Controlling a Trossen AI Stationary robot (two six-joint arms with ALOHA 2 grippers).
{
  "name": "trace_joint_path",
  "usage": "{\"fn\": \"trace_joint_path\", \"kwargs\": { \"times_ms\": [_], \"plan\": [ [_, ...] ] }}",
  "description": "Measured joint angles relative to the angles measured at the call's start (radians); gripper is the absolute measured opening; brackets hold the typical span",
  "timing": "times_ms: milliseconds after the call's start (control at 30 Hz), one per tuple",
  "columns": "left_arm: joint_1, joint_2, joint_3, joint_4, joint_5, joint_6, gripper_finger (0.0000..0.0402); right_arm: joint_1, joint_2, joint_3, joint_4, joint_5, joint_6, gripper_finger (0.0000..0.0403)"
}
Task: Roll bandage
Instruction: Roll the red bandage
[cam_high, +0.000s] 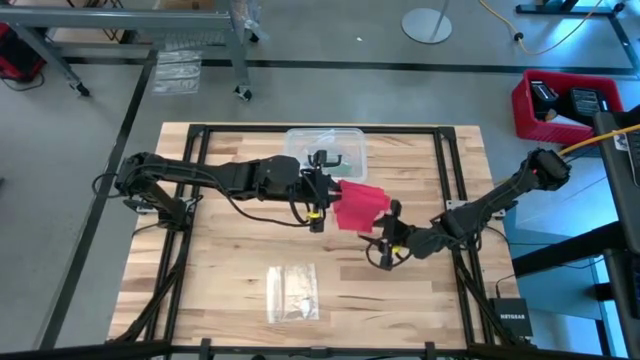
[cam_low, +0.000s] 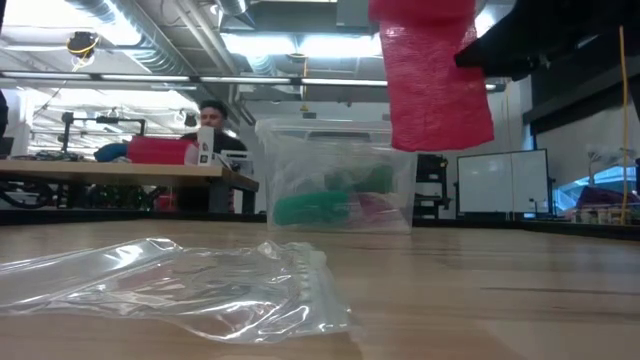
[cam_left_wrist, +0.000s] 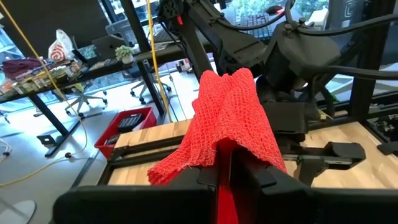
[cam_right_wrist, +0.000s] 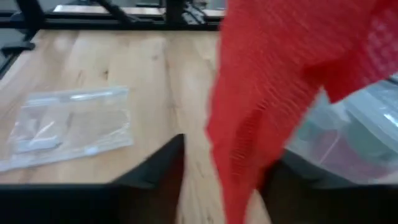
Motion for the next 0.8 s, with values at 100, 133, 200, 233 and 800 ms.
{"fn": "trace_joint_path", "kwargs": {
  "times_ms": [100, 133, 200, 233, 800],
  "plan": [
    [0.002, 0.0, 0.0, 0.007, -0.001, 0.003, 0.0012, 0.0, 0.0, 0.0, 0.019, -0.076, 0.016, 0.0058],
    [0.004, 0.0, 0.0, 0.009, -0.007, 0.006, 0.0012, 0.0, 0.0, 0.0, 0.032, -0.111, 0.015, 0.003],
    [0.008, 0.0, 0.0, 0.009, -0.028, 0.018, 0.0012, 0.009, 0.0, 0.014, 0.034, -0.152, 0.015, 0.0013],
    [0.008, 0.0, 0.0, 0.009, -0.042, 0.028, 0.0012, 0.023, 0.0, 0.028, 0.034, -0.154, 0.019, 0.0016],
    [0.048, 0.001, 0.0, -0.054, -0.151, 0.106, 0.0012, 0.219, -0.001, 0.514, -0.182, -0.141, -0.32, 0.0004]
  ]
}}
